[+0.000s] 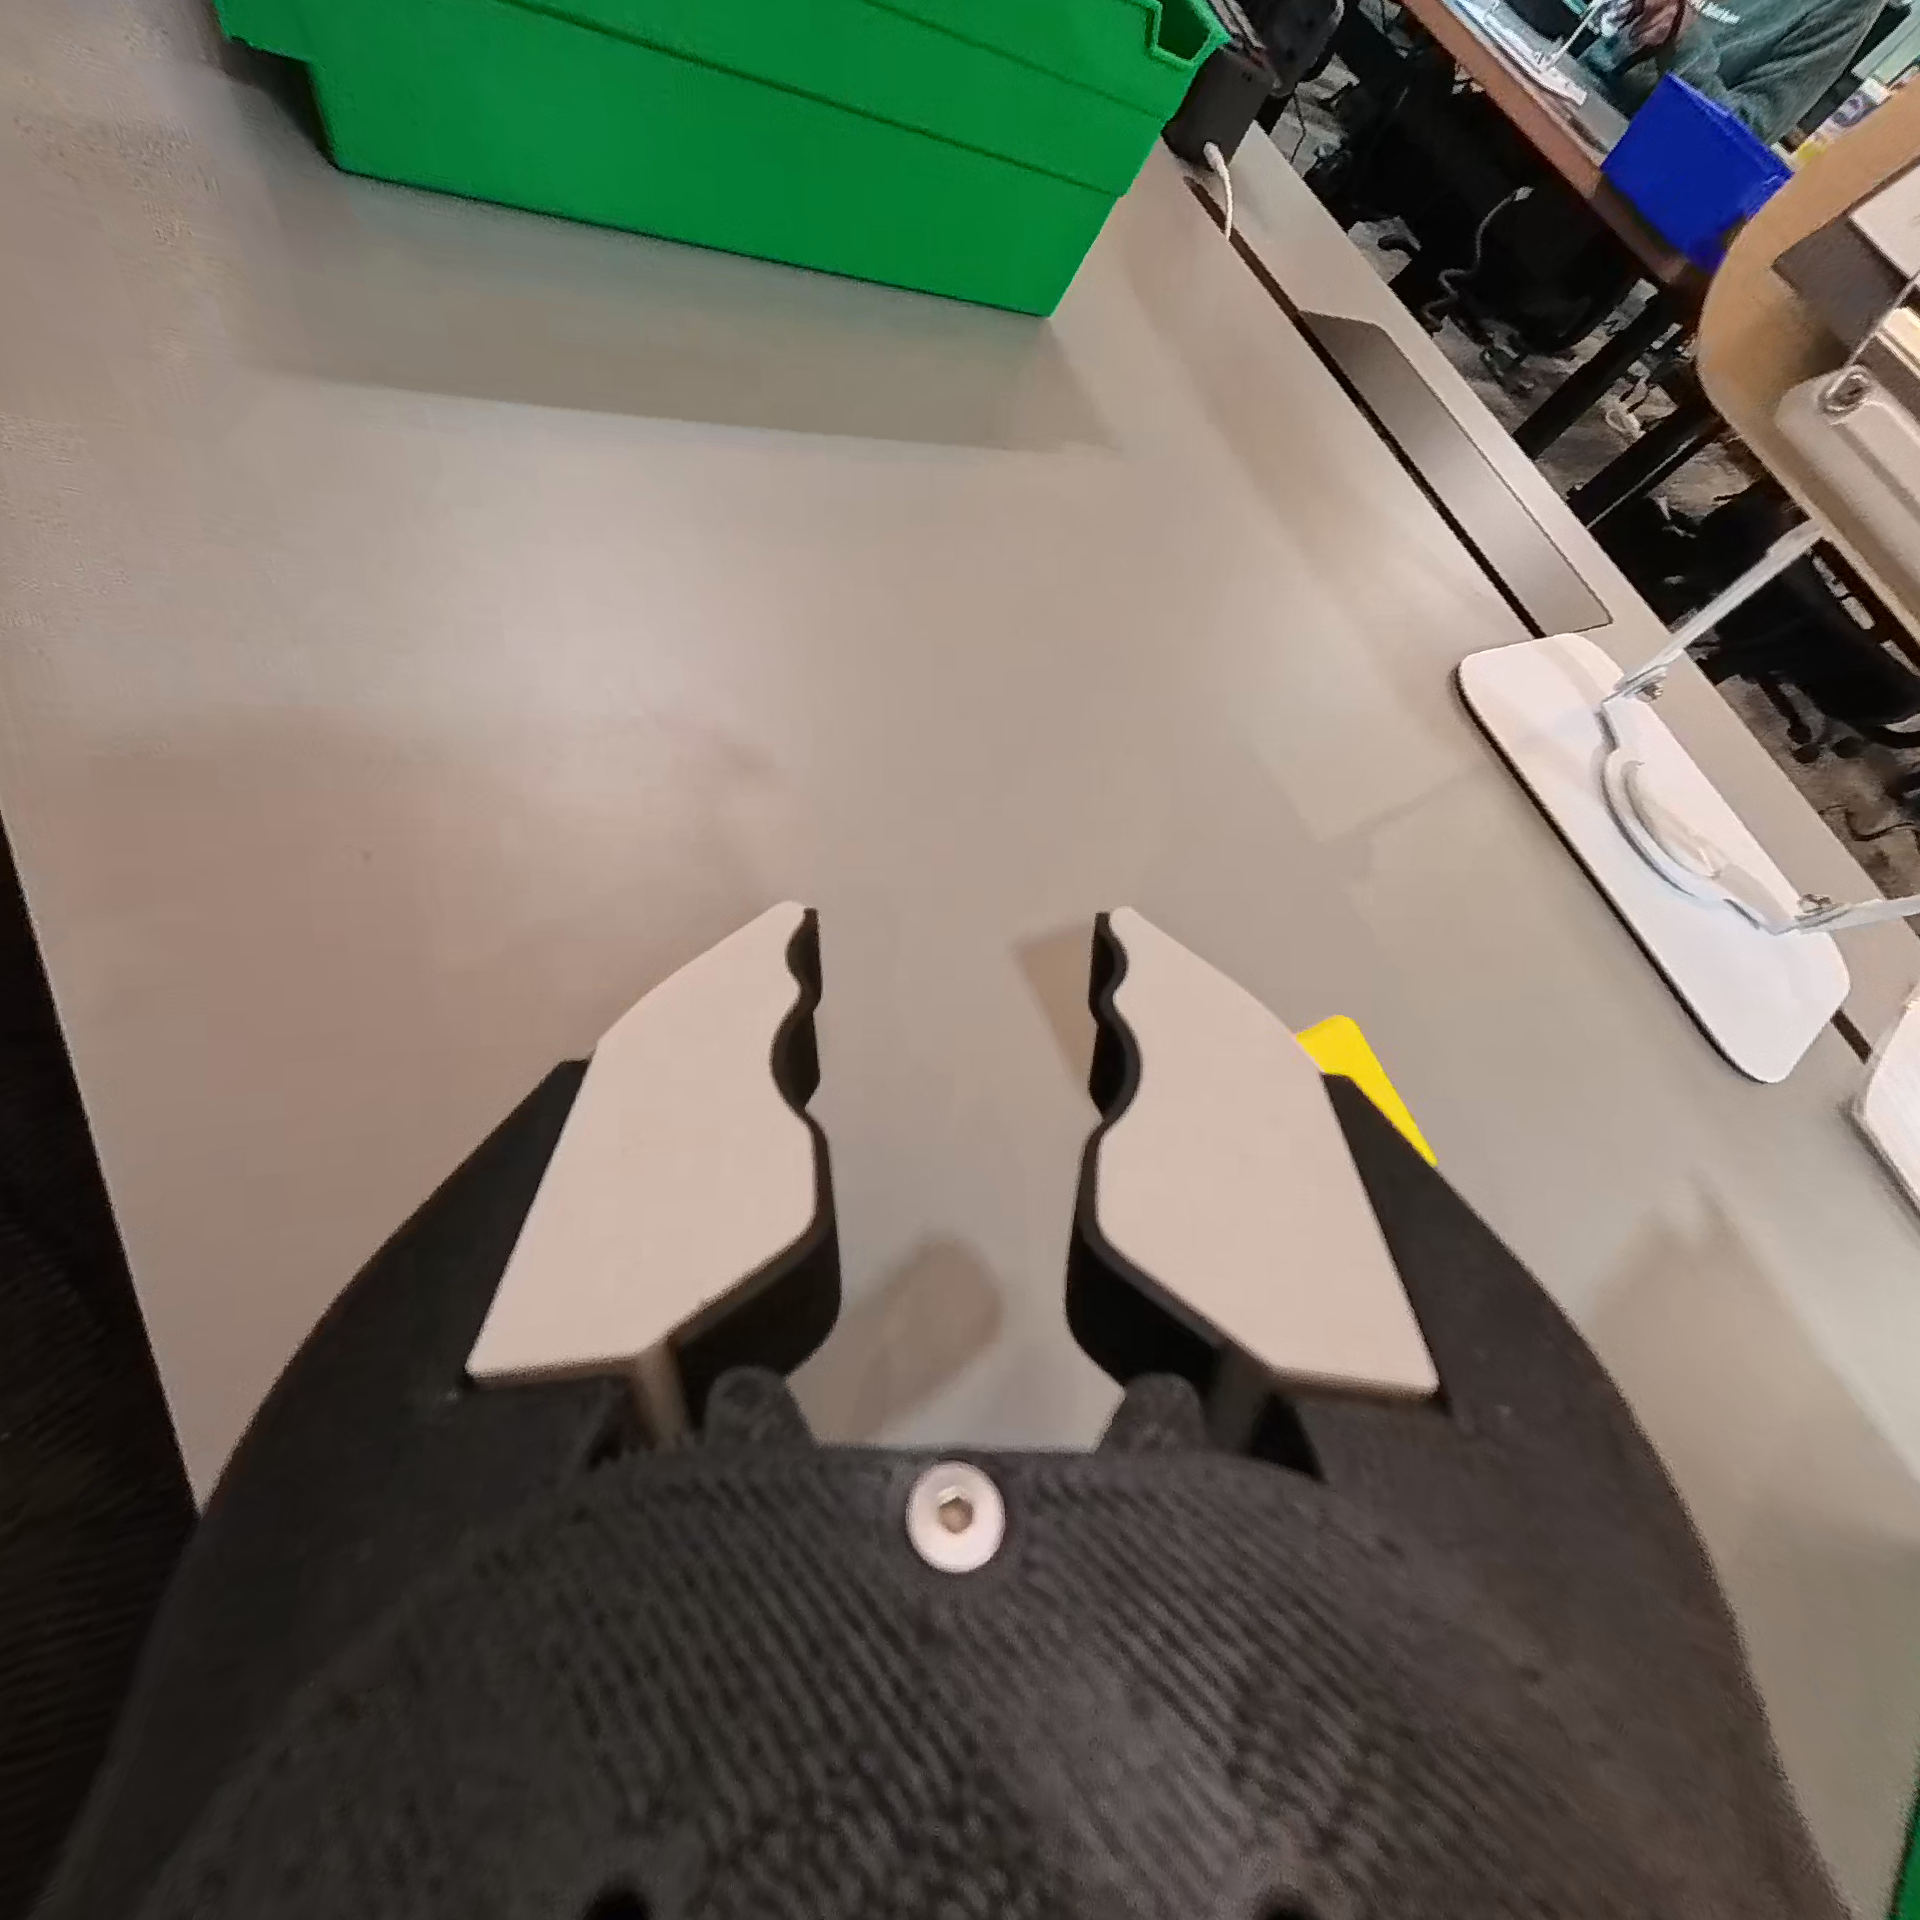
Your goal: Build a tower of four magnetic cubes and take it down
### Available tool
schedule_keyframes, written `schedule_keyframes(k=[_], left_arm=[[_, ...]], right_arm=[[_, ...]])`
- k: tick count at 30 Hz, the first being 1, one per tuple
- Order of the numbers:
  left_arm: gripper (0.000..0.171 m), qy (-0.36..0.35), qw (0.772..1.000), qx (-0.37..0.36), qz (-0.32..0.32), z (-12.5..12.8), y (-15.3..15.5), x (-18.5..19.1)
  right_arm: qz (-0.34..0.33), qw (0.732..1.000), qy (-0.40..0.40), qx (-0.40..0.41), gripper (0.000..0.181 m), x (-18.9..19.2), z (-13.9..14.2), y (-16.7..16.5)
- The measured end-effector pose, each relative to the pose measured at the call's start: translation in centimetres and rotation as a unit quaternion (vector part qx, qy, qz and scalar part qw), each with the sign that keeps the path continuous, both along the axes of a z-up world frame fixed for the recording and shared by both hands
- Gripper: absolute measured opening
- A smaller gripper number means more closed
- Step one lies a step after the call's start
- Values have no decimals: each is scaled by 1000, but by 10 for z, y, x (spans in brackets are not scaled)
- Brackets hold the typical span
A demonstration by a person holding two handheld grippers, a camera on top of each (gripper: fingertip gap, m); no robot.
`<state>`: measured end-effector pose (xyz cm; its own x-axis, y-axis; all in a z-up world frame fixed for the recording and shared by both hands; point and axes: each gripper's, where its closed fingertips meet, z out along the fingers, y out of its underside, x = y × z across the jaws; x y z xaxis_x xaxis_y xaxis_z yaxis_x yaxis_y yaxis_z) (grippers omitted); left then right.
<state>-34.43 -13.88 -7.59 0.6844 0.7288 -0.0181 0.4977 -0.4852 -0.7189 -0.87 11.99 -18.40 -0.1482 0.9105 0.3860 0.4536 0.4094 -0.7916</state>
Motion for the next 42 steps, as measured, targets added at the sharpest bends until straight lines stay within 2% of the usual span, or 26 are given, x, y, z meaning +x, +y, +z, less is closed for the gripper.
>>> schedule_keyframes(k=[4,8,11,14,18,21,23,25,28,33,37,42], left_arm=[[60,-106,993,28,32,-58,-32,-18],[53,-154,987,32,20,-88,-27,-18],[45,-149,988,-21,13,-95,-30,-15],[50,-158,986,-47,1,-96,-30,-6],[61,-93,993,-57,40,-73,-32,-19],[63,-25,999,-28,30,-39,-8,-21],[62,3,1000,17,-13,-20,26,-11],[60,10,997,52,-63,-16,63,2],[60,-4,994,31,-101,-42,99,11],[60,-34,993,-29,-111,-92,129,13],[62,-70,989,-28,-124,-113,150,17],[58,-74,988,-68,-117,-135,158,9]], right_arm=[[1,1000,-3,0,51,-1,-2,-1],[-2,1000,-7,-1,51,-2,-5,0],[-4,1000,-10,-2,51,-2,-7,2],[-5,1000,-11,-5,51,-1,-8,3],[-6,1000,-12,-4,51,-1,-8,3],[-6,1000,-13,-3,51,-1,-9,3],[-6,1000,-16,-1,51,-1,-11,2],[-7,1000,-19,1,51,-1,-13,2],[-10,1000,-21,6,51,2,-13,2],[-28,999,-12,10,51,11,-8,10],[-49,999,13,3,51,19,2,17],[-69,997,14,8,51,30,3,24]])
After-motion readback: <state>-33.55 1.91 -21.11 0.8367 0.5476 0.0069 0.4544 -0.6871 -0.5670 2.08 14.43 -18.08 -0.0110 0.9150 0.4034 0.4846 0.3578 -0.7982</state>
